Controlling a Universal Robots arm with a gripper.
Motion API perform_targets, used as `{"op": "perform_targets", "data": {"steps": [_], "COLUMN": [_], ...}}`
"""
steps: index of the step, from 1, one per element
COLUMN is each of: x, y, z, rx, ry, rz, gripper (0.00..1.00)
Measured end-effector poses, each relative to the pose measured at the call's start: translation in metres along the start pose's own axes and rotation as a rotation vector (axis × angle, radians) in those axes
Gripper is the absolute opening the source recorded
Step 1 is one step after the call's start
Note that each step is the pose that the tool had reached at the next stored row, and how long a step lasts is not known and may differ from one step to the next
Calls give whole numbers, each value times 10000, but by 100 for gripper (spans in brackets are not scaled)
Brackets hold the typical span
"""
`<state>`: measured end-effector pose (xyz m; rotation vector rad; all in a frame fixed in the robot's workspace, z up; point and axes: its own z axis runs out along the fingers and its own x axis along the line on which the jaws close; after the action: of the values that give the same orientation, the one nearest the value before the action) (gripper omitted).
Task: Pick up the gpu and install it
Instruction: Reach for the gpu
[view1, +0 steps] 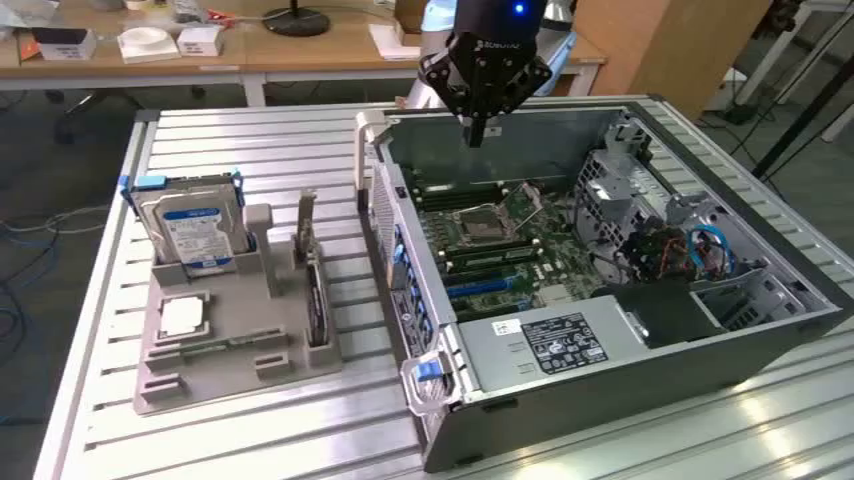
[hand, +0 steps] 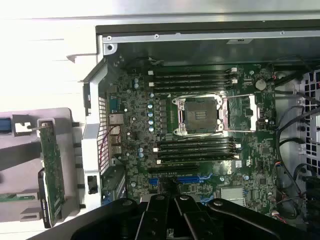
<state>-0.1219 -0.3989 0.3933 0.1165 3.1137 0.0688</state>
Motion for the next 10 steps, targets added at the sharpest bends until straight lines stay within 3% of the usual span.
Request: {"op": "perform_targets", "data": {"steps": [10], "x": [7], "y": [0], "z": [0], "rx": [0], "ry": [-1], "rz": [3], "gripper": [11]}}
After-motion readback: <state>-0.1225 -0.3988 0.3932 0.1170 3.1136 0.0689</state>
